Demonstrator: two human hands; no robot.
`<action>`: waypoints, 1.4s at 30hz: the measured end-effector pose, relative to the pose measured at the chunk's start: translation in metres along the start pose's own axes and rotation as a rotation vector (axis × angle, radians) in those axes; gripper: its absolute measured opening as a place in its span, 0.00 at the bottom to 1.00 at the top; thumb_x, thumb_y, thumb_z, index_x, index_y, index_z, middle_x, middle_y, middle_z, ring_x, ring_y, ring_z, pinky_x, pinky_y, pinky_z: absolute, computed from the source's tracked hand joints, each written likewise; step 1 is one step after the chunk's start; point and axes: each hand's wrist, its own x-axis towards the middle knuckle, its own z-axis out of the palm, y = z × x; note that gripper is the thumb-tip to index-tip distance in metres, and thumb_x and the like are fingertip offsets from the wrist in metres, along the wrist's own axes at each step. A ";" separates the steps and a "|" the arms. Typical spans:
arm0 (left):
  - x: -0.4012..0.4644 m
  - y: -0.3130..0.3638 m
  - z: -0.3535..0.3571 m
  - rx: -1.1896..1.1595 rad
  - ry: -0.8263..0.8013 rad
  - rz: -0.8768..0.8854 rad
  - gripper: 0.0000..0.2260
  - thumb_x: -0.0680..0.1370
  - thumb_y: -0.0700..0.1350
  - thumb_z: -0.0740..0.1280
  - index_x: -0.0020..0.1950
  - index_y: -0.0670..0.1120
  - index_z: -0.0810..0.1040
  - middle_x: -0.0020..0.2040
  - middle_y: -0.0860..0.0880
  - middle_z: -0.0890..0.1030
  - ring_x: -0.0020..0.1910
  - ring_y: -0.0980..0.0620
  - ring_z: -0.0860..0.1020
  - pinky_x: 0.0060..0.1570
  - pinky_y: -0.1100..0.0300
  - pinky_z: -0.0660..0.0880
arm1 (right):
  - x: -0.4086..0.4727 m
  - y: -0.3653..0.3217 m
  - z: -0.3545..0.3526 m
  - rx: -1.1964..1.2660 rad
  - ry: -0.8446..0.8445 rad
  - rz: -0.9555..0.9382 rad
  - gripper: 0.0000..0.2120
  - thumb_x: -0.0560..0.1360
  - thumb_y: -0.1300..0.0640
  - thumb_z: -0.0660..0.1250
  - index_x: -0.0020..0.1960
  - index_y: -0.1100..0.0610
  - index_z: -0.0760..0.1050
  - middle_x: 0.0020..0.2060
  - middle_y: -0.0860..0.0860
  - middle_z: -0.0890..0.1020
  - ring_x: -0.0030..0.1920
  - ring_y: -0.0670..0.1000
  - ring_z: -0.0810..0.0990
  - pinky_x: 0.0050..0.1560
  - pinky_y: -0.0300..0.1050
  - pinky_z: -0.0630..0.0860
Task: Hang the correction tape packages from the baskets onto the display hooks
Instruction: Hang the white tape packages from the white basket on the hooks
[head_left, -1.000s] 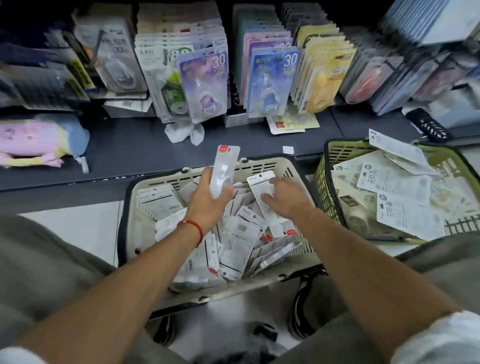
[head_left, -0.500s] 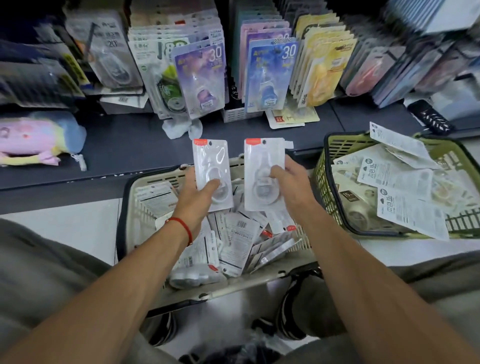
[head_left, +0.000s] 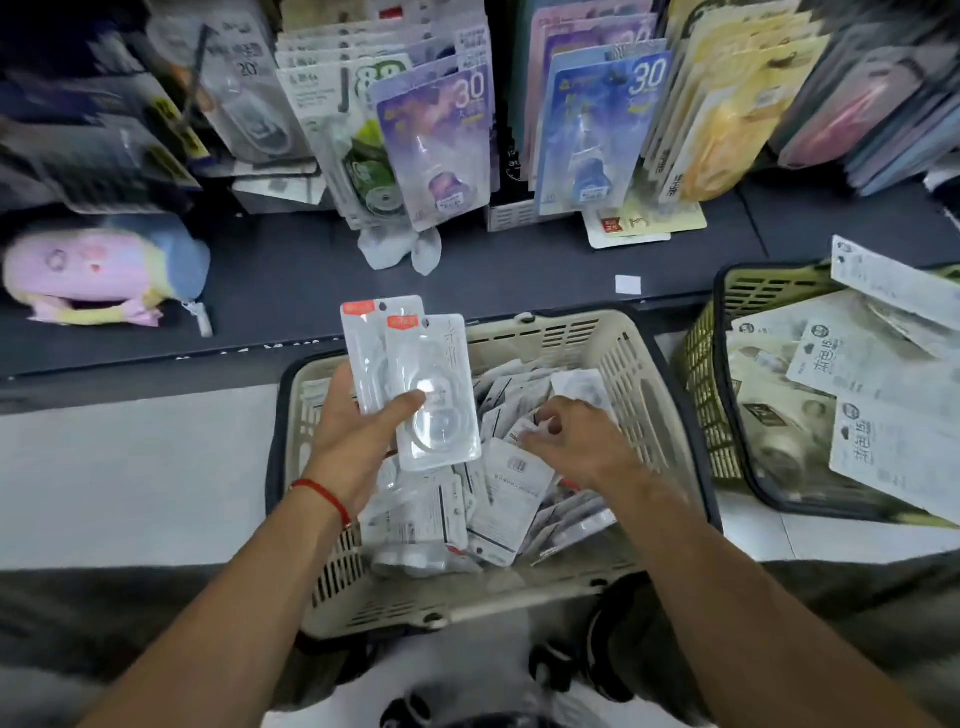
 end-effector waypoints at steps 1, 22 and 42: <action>-0.003 -0.003 -0.002 -0.013 0.009 -0.003 0.26 0.77 0.38 0.76 0.70 0.55 0.75 0.61 0.52 0.86 0.58 0.50 0.86 0.49 0.48 0.84 | -0.003 0.001 0.007 -0.033 -0.084 0.009 0.28 0.77 0.42 0.72 0.73 0.52 0.73 0.67 0.53 0.80 0.65 0.55 0.80 0.61 0.46 0.77; -0.090 -0.002 0.034 -0.536 -0.077 -0.164 0.26 0.79 0.35 0.72 0.75 0.43 0.68 0.62 0.39 0.82 0.60 0.36 0.83 0.42 0.42 0.84 | -0.144 -0.064 -0.020 0.371 0.312 -0.686 0.16 0.77 0.55 0.76 0.55 0.42 0.72 0.61 0.37 0.80 0.61 0.40 0.78 0.55 0.34 0.75; -0.080 0.013 0.006 -0.816 -0.498 -0.090 0.21 0.75 0.43 0.75 0.67 0.43 0.82 0.64 0.39 0.83 0.60 0.40 0.83 0.60 0.43 0.78 | -0.102 -0.087 -0.043 0.778 0.116 -0.382 0.37 0.74 0.58 0.80 0.78 0.46 0.69 0.64 0.47 0.82 0.59 0.48 0.83 0.46 0.44 0.83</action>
